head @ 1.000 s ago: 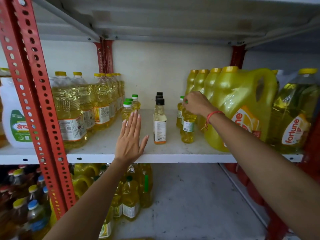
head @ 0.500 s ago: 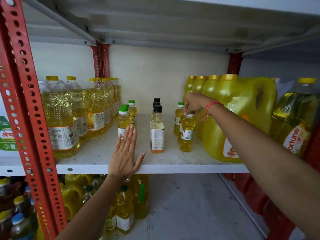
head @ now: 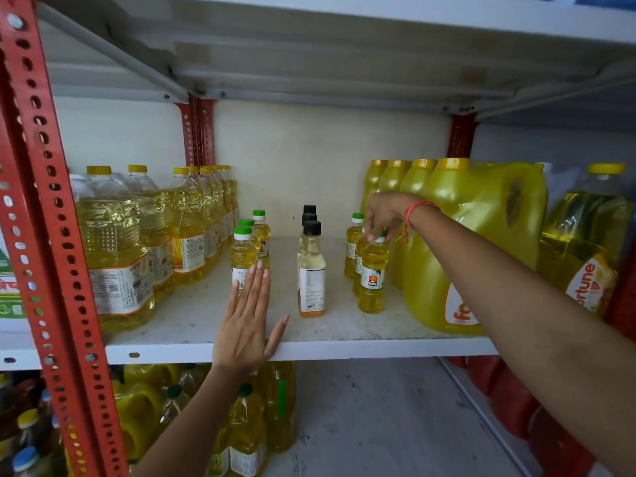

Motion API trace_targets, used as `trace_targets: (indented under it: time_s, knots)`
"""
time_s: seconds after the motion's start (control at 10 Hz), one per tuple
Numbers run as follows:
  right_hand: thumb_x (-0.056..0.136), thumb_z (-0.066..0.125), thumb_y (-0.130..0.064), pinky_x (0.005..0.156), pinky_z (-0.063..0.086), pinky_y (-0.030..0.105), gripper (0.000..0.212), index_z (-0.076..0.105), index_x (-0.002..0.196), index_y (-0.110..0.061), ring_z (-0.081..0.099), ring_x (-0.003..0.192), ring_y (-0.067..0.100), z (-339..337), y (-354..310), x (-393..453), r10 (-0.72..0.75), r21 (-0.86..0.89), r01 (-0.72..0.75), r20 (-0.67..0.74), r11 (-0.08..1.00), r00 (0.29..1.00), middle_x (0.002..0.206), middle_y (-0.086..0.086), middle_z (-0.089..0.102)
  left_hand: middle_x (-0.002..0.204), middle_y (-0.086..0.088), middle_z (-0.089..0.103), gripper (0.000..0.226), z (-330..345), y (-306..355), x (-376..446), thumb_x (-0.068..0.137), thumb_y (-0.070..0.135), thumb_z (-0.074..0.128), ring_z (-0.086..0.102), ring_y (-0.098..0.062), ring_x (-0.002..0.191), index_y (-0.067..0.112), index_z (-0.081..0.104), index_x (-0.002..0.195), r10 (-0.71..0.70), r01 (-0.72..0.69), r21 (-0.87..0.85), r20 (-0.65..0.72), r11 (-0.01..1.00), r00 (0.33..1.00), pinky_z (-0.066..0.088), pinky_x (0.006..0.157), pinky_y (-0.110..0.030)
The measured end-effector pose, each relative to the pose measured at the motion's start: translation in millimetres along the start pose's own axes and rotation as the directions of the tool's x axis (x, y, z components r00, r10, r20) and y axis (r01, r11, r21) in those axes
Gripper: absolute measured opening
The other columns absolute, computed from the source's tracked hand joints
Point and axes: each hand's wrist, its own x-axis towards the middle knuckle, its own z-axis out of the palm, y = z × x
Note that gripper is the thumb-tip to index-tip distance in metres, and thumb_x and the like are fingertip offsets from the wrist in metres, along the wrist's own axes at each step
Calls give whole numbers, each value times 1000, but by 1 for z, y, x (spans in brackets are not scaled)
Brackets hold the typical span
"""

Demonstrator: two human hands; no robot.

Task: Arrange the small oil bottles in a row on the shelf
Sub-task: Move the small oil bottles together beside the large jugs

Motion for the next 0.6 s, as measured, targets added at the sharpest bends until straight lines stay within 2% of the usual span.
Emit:
trace_targets:
  time_s: [0.1,0.2,0.3,0.4,0.5,0.6]
  knots:
    - [76,77,-3,54,57,21,38,70,113,1,62,52,16,-2,0,1,-3,-12,3,55,1000,998,66,3,66,165,-17,6,80,0,0,0,97,57,17,2,-26,153,1,11,155,0,0,0,6,1000,1000,-6,123,-39]
    - [74,80,-9,73,58,30,40,71,112,0,60,55,14,-3,1,2,-31,-47,32,23,998,999,72,5,69,164,-17,7,80,-1,-1,1,97,57,18,2,-26,153,1,11,155,-1,1,-3,8,1000,1000,-7,123,-39]
    - [72,82,-10,79,57,35,44,71,113,1,60,55,14,-5,1,0,-53,-49,54,28,997,998,96,17,74,164,-16,6,80,-1,-2,1,97,57,18,2,-26,152,1,11,155,-6,6,2,4,1000,1000,-7,123,-39]
    - [71,83,-13,89,57,39,45,71,113,-1,60,54,13,-7,2,-6,-65,-70,67,23,995,998,100,15,75,165,-16,5,80,-1,-2,1,97,57,17,1,-26,152,2,10,155,-7,7,-2,-5,1000,1000,-7,123,-39]
    - [72,82,-13,87,59,37,42,72,111,-2,63,57,14,-7,4,-15,-76,-74,78,31,994,997,94,14,75,164,-17,5,81,-2,-1,2,97,59,12,3,-28,152,1,10,154,-9,9,-6,-8,1000,1000,-4,123,-42]
    - [71,83,-11,70,59,27,38,73,107,-3,66,56,13,-8,5,-23,-75,-44,77,56,996,996,73,4,71,164,-17,5,82,-3,1,2,96,59,11,3,-29,152,1,10,154,-10,10,-6,-9,1000,1000,-4,123,-42]
